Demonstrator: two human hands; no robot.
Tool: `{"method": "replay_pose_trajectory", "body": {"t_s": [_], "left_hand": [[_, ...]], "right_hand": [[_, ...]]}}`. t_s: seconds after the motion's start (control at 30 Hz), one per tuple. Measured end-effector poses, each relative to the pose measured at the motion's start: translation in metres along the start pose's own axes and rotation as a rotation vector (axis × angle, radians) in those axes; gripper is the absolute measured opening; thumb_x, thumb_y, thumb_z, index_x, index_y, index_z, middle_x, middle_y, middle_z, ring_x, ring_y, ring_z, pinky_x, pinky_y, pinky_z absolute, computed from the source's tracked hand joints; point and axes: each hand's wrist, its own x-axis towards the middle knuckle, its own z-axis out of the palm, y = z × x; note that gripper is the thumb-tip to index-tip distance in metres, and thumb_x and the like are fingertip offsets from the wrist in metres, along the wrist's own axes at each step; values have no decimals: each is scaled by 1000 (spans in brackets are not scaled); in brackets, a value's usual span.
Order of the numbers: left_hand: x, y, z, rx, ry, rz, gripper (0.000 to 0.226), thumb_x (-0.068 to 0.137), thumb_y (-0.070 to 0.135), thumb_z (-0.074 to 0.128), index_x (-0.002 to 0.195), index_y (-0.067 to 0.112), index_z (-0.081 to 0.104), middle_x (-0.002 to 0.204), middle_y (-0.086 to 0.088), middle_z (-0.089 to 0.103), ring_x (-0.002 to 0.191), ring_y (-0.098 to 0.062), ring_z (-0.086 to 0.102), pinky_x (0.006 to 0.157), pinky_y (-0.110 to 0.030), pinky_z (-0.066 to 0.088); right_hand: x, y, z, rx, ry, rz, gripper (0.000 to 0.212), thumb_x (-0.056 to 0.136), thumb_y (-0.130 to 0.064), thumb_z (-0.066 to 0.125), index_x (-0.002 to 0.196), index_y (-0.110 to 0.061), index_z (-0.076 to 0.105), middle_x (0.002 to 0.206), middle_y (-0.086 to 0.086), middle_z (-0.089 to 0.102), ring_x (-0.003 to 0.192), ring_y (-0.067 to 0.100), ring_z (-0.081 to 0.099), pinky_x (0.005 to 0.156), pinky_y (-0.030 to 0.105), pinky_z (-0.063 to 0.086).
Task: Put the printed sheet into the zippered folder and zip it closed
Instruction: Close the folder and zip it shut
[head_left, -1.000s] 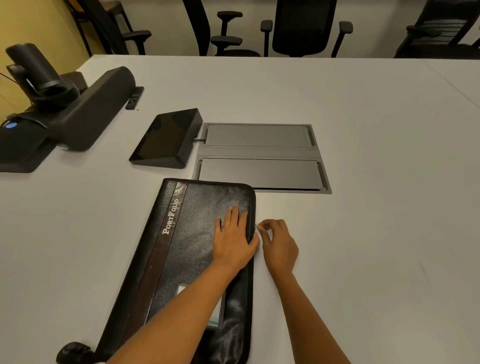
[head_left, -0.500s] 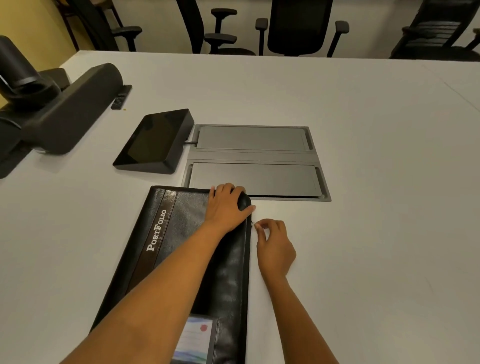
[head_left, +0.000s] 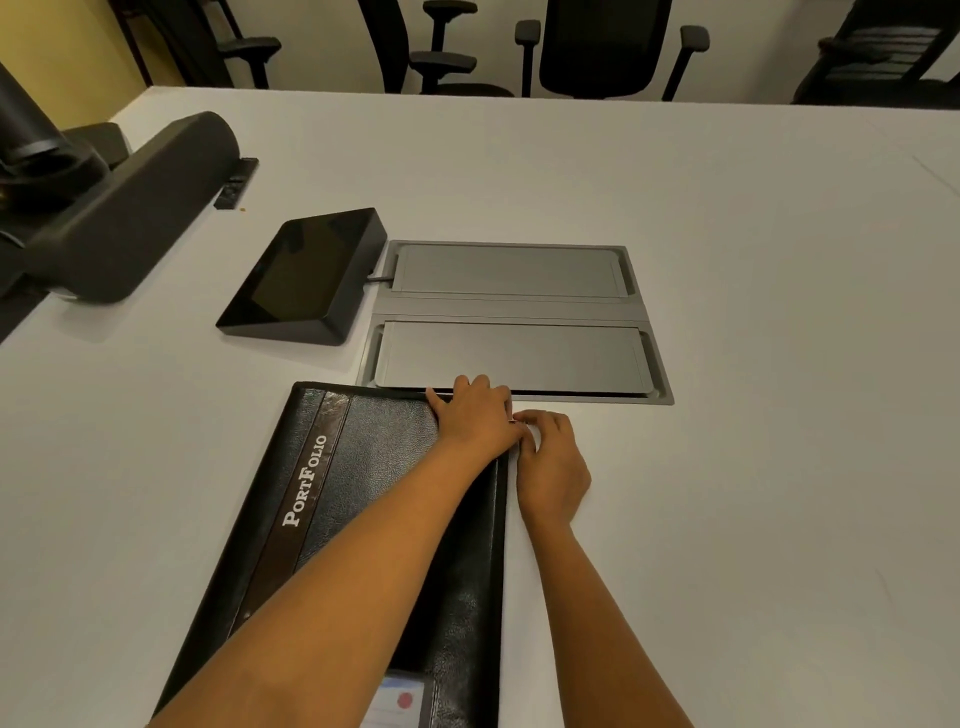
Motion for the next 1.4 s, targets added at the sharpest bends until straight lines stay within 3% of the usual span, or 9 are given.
{"method": "replay_pose_trajectory", "body": {"t_s": [0.17, 0.3, 0.47, 0.77, 0.9, 1.0, 1.17, 1.27, 1.4], "left_hand": [[5, 6, -4, 6, -20, -38, 24, 91, 30, 53, 108, 16, 63, 121, -4, 52, 128, -26, 34, 110, -68, 15], [10, 9, -6, 60, -57, -76, 31, 91, 29, 51, 113, 9, 60, 122, -5, 52, 129, -27, 33, 107, -69, 20], [17, 10, -13, 6, -123, -102, 27, 85, 15, 48, 107, 15, 63, 115, -3, 56, 124, -26, 33, 105, -67, 25], [20, 14, -9, -158, 40, -279, 18, 84, 11, 53, 98, 4, 62, 112, -13, 62, 114, -31, 51, 111, -60, 22], [26, 7, -21, -333, 111, -363, 18, 84, 11, 59, 96, -2, 62, 109, -19, 65, 103, -33, 61, 90, -39, 50], [31, -10, -36, -331, 106, -405, 17, 84, 7, 58, 96, -4, 62, 108, -19, 65, 95, -30, 63, 69, -29, 48], [27, -21, -36, -310, 83, -383, 15, 85, 10, 57, 92, -2, 63, 105, -16, 66, 90, -29, 62, 67, -28, 46], [24, -25, -31, -366, 109, -361, 22, 89, 15, 59, 102, 0, 68, 109, -16, 68, 100, -29, 64, 71, -27, 45], [24, -27, -28, -437, 113, -360, 20, 87, 15, 62, 100, 2, 71, 108, -14, 69, 101, -29, 64, 76, -29, 48]], "right_hand": [[-4, -2, -3, 77, 14, 47, 23, 96, -31, 48, 115, -23, 58, 118, -4, 62, 89, 5, 56, 74, 18, 40], [-18, -2, -2, 29, 29, 15, 13, 92, -28, 53, 96, -19, 62, 90, -1, 65, 75, 9, 53, 74, 29, 48], [-31, -9, 0, -84, -12, 21, 27, 88, -50, 51, 71, -28, 50, 67, -16, 45, 72, 10, 44, 73, 29, 35], [-30, -6, 1, -178, -83, -26, 33, 92, -49, 43, 75, -23, 52, 72, -8, 54, 76, 14, 43, 72, 28, 27], [-31, -7, 0, -178, -92, -24, 32, 92, -51, 41, 71, -27, 45, 69, -12, 46, 75, 13, 43, 72, 28, 28], [-31, -5, 0, -180, -87, -29, 33, 92, -53, 39, 70, -28, 44, 68, -13, 45, 75, 12, 43, 73, 27, 28], [-32, -7, -2, -183, -80, -13, 35, 90, -53, 41, 70, -26, 48, 64, -14, 43, 76, 13, 44, 74, 27, 27], [-22, -14, 0, -143, -85, 71, 28, 88, -54, 44, 81, -29, 52, 72, -13, 52, 85, 16, 49, 76, 28, 22], [3, -32, 11, -150, -177, 57, 29, 92, -47, 43, 112, -30, 56, 110, 0, 59, 103, 21, 53, 84, 35, 28]]}}
